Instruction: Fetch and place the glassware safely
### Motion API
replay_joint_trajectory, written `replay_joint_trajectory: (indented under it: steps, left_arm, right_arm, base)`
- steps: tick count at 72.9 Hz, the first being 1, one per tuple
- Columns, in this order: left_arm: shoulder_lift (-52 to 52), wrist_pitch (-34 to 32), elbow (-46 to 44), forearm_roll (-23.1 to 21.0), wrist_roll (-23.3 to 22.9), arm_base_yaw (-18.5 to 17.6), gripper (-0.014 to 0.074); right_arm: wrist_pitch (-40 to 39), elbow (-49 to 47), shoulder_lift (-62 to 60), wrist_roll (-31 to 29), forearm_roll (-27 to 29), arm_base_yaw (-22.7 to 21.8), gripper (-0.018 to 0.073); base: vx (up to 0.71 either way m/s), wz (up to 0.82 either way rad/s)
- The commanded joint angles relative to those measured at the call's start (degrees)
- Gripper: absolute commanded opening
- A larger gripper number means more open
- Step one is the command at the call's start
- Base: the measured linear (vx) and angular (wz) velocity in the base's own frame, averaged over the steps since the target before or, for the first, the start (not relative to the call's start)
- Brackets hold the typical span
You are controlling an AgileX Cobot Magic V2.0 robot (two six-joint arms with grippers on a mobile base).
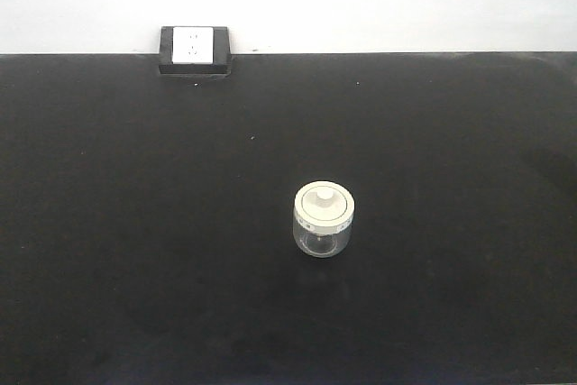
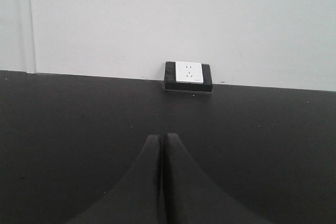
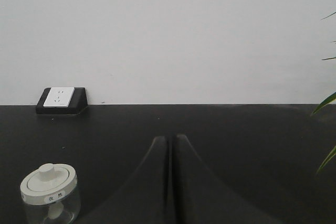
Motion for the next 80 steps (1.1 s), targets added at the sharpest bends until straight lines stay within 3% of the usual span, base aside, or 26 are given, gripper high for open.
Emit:
replay_joint_trajectory:
  steps: [1,8,19,30,43,50,71,80]
  left_arm:
    - [-0.95,-4.42,1.76,-0.16,-0.13,-0.05,-0.0007]
    - [-0.95,-4.42,1.76,-0.16,-0.13,-0.05,-0.0007]
    - [-0.95,-4.42,1.76,-0.16,-0.13,-0.05,-0.0007]
    - [-0.95,-4.42,1.76,-0.16,-0.13,-0.05,-0.0007]
    - [-0.95,-4.42,1.76,-0.16,-0.13,-0.05,-0.0007]
    - [-0.95,-4.42,1.76,-0.16,-0.13,-0.05,-0.0007]
    - [-0.95,-4.42,1.76,-0.16,-0.13,-0.05,-0.0007]
    - [-0.95,-4.42,1.76,-0.16,-0.13,-0.05,-0.0007]
  right_arm:
    - [-2.62,-1.45,0.71,-2.5,-0.52,-0.31,-0.0008]
    - [-2.37,-1.45,0.71,-8.95,5.11,-0.31,-0.0008]
    - [-2.25,-1.45,0.71,-26.35,16.85,-0.44,-0.0008]
    - [-2.25,-1.45,0.71,-36.31,26.85,-5.62,-0.0008]
    - [-2.37,-1.45,0.71,-36.9,32.44,-15.81,-0.0008]
    - [-2.37,-1.4,0.43,-36.81,32.33,-18.41,-0.0008]
    - [-14.95,9.41,-2.36,-36.4,33.42,-17.31,-0.0008]
    - [-19.92,13.26,-2.36,-35.97,34.29,-13.57,-0.0008]
  base:
    - [0.0,0.0]
    - [0.0,0.0]
    - [0.0,0.0]
    - [0.0,0.0]
    - [0.0,0.0]
    - [0.0,0.0]
    - [0.0,0.0]
    - [0.0,0.0]
